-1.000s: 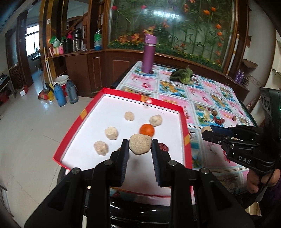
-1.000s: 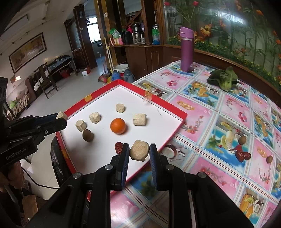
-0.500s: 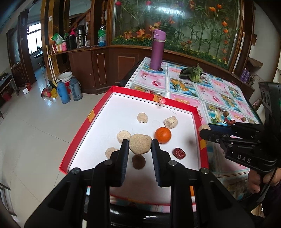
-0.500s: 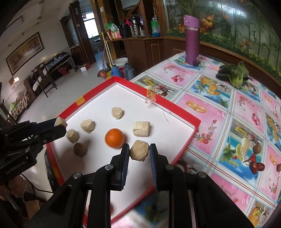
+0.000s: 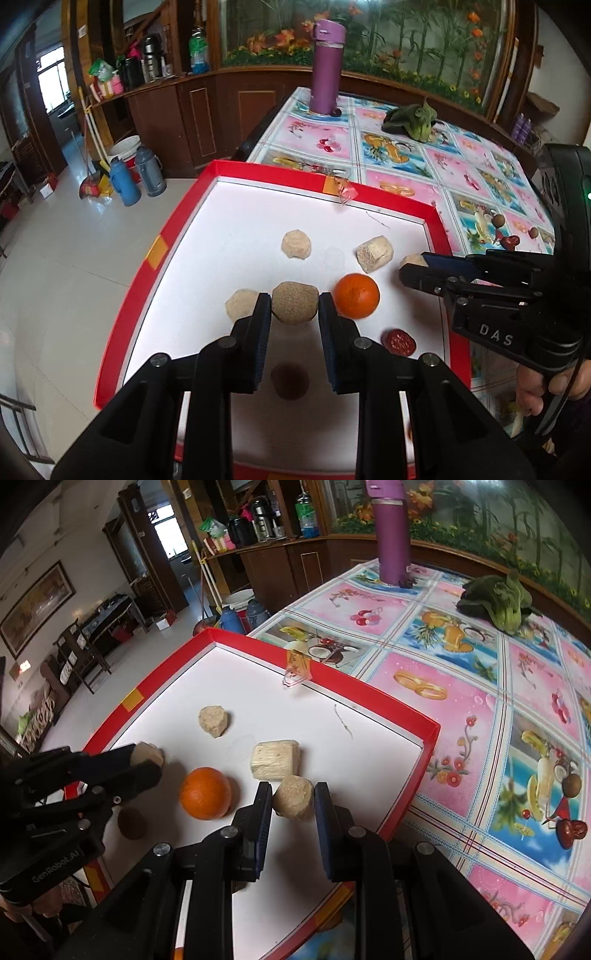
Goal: Organize fruits
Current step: 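Carry both beige balls over the tray and open both tools, then move both open tools back toward the red dates on the tablecloth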
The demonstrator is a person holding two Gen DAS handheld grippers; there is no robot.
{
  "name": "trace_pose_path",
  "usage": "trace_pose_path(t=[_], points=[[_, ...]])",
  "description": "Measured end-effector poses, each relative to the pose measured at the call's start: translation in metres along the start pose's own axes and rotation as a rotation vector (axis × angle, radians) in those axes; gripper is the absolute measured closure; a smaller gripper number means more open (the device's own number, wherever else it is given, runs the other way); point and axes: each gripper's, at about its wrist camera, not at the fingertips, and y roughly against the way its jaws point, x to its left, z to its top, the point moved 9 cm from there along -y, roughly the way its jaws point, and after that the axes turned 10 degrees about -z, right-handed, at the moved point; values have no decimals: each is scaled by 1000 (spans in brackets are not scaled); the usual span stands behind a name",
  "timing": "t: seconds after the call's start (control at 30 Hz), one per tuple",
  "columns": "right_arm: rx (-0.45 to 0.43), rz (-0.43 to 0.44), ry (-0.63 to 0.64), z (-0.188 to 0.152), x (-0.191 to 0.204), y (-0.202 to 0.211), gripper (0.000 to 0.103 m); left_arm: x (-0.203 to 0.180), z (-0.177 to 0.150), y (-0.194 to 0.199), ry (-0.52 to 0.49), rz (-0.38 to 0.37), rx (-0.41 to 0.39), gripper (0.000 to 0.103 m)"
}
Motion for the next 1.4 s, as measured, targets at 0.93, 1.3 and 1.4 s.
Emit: trace_pose_path(t=[0.93, 1.3, 1.4], points=[[-72, 44, -47, -4, -36, 49, 53, -3, 6, -2, 12, 66, 27, 37], [-88, -49, -234, -40, -138, 86, 48, -93, 11, 21, -119, -14, -37, 18], [-90, -71, -264, -53, -159, 96, 47, -117, 8, 11, -142, -23, -19, 16]])
